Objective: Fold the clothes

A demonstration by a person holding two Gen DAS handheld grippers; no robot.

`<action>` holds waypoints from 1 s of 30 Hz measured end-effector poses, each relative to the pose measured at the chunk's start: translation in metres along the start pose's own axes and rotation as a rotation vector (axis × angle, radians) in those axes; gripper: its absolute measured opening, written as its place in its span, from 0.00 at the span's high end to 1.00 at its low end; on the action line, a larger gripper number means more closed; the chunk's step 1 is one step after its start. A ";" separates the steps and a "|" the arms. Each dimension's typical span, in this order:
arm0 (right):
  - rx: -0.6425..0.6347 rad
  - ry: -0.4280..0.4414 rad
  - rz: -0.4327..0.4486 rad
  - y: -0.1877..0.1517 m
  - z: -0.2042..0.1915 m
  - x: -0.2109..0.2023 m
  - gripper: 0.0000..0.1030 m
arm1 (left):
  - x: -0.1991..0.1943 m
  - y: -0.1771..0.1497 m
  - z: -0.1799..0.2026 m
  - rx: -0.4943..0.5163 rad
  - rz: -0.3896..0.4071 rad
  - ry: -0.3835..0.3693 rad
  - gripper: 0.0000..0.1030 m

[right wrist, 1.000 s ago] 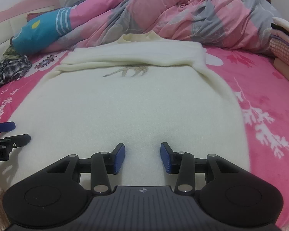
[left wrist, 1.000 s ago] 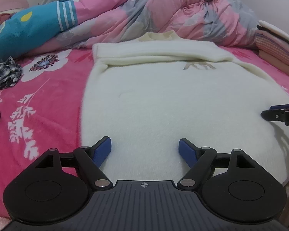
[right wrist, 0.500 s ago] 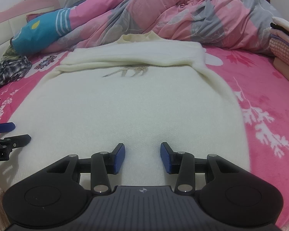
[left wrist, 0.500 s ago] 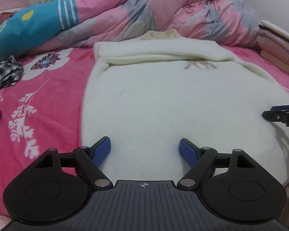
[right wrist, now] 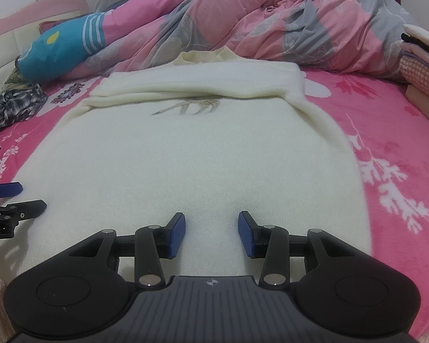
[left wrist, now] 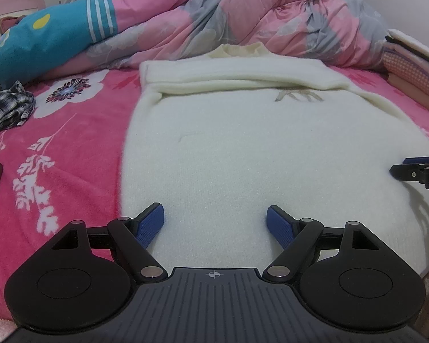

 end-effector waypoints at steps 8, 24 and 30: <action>0.001 -0.001 0.000 0.000 -0.001 0.000 0.58 | 0.000 0.000 -0.001 -0.005 0.001 0.003 0.22; 0.000 0.000 0.000 0.000 0.000 0.000 0.58 | 0.000 0.000 0.001 -0.007 0.001 0.005 0.22; 0.000 0.002 0.001 -0.001 0.000 0.001 0.58 | 0.000 0.000 0.001 -0.008 0.000 0.006 0.22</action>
Point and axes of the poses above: each gripper's, at about its wrist camera, not at the fingertips, and x roughly the way its jaws point, z to its right, y to its top, the point moved 3 cm from there along x, roughly the way its jaws point, and after that the axes turned 13 degrees about -x, right-handed, at the moved point
